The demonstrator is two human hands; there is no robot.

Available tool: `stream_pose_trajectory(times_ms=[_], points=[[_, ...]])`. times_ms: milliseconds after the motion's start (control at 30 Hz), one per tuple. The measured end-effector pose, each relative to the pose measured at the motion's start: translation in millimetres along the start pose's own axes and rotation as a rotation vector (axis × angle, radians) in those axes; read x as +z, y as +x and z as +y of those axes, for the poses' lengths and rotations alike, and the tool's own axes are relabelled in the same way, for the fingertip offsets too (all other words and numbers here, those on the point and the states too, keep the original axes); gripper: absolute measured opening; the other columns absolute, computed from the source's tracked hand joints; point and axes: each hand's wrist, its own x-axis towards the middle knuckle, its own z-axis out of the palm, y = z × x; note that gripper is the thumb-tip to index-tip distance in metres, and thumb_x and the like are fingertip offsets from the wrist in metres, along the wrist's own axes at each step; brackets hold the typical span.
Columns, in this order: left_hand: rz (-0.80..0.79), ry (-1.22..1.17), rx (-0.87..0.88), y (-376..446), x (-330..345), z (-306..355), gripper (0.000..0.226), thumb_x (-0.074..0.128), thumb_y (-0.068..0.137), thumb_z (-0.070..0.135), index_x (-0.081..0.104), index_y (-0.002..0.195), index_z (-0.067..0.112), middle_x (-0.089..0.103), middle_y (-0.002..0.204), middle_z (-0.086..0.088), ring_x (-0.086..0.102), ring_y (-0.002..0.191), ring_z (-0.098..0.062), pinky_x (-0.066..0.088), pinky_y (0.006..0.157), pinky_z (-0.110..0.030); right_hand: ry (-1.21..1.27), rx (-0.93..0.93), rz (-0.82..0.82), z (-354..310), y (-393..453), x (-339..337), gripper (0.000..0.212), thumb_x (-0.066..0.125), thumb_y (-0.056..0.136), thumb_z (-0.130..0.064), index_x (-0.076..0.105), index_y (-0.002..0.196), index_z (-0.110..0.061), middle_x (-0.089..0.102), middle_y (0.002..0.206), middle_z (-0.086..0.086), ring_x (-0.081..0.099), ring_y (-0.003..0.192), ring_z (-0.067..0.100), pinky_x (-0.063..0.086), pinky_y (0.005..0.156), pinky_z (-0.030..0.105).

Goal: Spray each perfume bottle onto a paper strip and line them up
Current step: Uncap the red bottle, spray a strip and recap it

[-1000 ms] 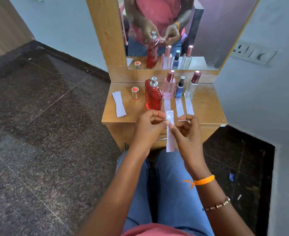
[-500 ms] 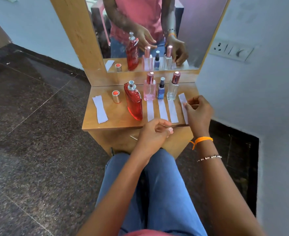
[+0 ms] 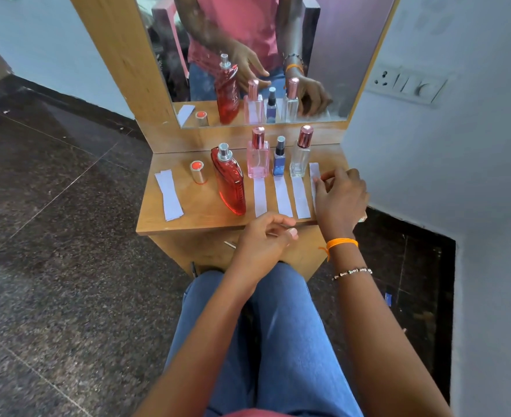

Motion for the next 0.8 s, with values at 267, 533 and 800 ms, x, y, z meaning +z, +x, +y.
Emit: stream_pose_trajectory(times_ms=[267,533,800], points=[[0.037,-0.035,-0.005,-2.0,-8.0,0.4,0.014,0.060,0.087,0.011,0.064,0.088,0.025,0.071,0.086,0.003,0.061,0.089,-0.011,0.045,0.081,-0.021,-0.035,0.007,-0.038,-1.2,0.5,0.7,0.023,0.055,0.091,-0.031,0.061,0.098,-0.010,0.057,0.110,0.014,0.050,0.103,0.034,0.036,0.082,0.040],[0.300,0.044,0.092,-3.3,-41.1,5.4,0.016,0.060,0.086,0.013,0.062,0.079,0.026,0.060,0.072,0.008,0.056,0.070,-0.007,0.045,0.071,-0.021,0.288,-0.124,0.078,-19.5,-30.1,-14.2,0.012,0.054,0.090,-0.021,0.059,0.089,-0.010,0.058,0.091,0.009,0.053,0.087,0.029,0.033,0.074,0.035],[0.638,0.442,0.206,65.9,-88.6,-1.1,0.045,0.049,0.085,-0.003,0.051,0.126,0.016,0.053,0.125,-0.008,0.050,0.112,-0.024,0.033,0.097,-0.027,0.495,-0.312,-0.071,-43.9,-85.4,-19.0,0.013,0.050,0.091,-0.020,0.058,0.082,-0.016,0.049,0.075,-0.006,0.043,0.072,0.014,0.034,0.065,0.031]])
